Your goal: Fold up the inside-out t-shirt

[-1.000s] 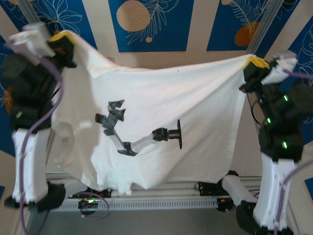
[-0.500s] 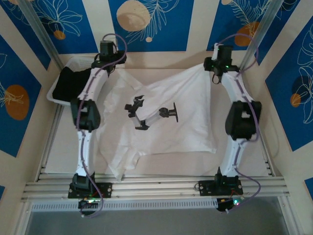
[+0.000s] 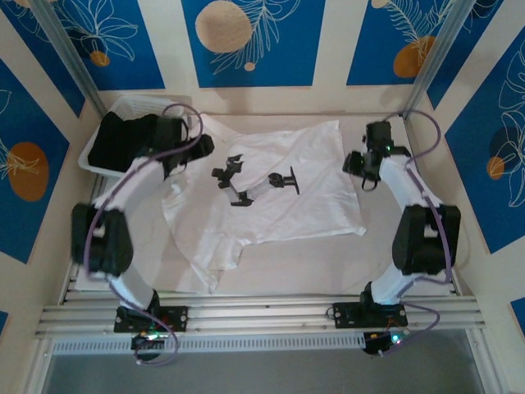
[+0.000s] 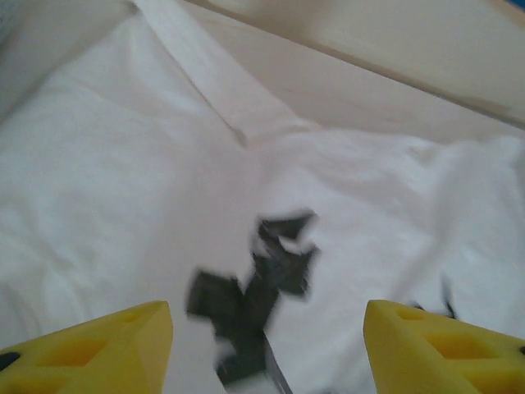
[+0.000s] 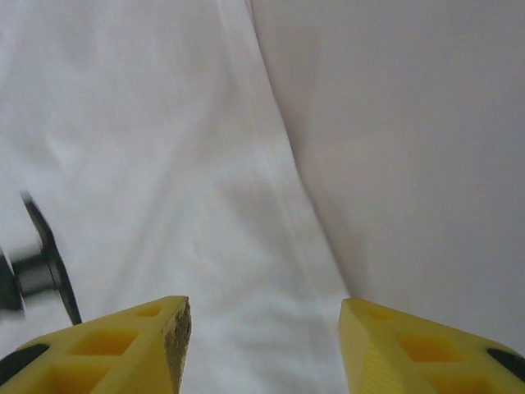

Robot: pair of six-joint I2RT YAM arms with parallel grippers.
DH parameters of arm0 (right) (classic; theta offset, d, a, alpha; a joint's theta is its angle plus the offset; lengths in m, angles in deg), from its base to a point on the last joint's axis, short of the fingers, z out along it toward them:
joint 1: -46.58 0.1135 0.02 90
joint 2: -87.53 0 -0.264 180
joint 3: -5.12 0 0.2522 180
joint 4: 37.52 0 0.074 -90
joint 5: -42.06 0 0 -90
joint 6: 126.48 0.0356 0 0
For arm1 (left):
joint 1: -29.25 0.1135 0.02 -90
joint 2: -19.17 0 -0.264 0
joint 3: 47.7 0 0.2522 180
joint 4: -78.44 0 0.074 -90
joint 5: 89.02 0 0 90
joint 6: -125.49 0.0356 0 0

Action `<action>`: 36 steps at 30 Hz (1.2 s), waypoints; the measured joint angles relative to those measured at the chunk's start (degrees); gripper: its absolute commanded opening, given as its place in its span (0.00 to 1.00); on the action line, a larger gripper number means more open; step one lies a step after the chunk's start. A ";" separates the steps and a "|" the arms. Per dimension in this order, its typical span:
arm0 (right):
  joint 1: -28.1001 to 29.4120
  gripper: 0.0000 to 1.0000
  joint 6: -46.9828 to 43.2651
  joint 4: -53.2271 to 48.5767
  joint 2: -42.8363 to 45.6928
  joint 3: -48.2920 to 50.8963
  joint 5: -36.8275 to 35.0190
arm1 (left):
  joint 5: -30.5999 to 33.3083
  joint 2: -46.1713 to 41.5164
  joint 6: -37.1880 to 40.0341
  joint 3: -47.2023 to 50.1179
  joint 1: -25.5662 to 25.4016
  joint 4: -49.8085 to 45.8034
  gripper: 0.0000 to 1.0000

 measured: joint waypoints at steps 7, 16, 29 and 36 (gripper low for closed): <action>-4.02 0.53 6.80 -4.96 10.12 19.23 1.99 | 0.00 -17.55 -1.73 22.95 -8.44 0.72 0.63; -8.41 0.52 11.15 -4.96 8.92 24.65 5.88 | 0.02 -24.11 -3.02 31.12 -15.41 -2.86 0.64; -8.28 0.22 11.13 -5.11 0.46 20.59 7.10 | 1.70 -27.58 -3.28 35.12 -18.67 -10.69 0.62; -6.97 0.03 10.03 -2.80 0.61 20.02 7.21 | 4.13 -32.24 -7.93 38.62 -24.85 -18.95 0.58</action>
